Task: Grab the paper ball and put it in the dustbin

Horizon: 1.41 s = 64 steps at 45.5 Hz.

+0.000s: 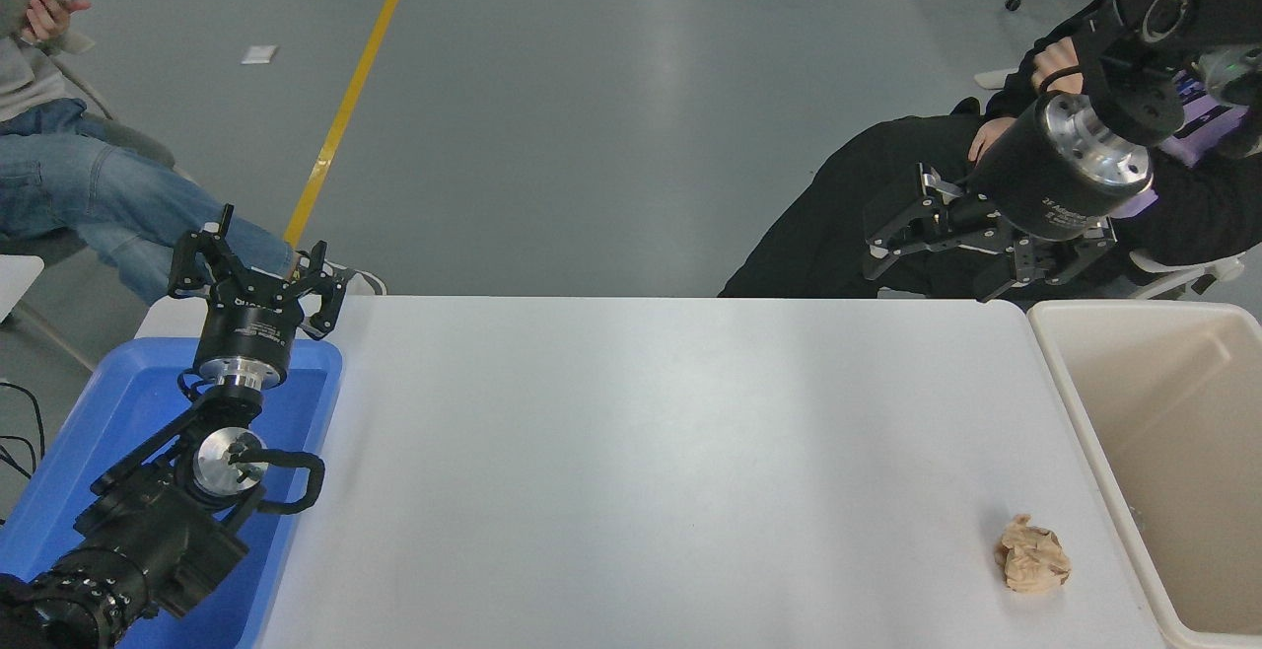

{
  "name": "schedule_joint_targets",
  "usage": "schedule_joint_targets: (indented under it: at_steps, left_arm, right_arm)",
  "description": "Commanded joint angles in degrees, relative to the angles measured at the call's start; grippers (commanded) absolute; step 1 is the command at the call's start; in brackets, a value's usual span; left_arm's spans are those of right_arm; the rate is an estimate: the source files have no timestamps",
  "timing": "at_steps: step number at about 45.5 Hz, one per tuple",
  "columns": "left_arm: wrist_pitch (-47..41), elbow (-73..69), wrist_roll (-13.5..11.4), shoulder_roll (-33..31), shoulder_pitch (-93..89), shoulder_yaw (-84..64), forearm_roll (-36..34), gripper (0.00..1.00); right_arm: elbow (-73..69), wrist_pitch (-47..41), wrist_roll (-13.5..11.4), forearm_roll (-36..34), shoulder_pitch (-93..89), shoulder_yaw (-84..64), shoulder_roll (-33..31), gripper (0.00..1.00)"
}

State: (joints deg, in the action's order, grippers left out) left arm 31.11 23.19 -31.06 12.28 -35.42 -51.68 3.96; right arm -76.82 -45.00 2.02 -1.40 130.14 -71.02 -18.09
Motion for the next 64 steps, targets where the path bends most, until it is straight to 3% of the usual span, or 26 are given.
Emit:
schedule_joint_targets:
  at_steps: [1, 64]
  left_arm:
    - [0.0, 0.0, -0.1, -0.1, 0.0, 0.1, 0.0, 0.99]
    - [0.0, -0.1, 0.0, -0.1, 0.0, 0.0, 0.0, 0.99]
  right_arm:
    - [0.0, 0.0, 0.0, 0.0, 0.6, 0.0, 0.1, 1.0]
    - [0.0, 0.0, 0.0, -0.2, 1.2, -0.6, 0.1, 1.0]
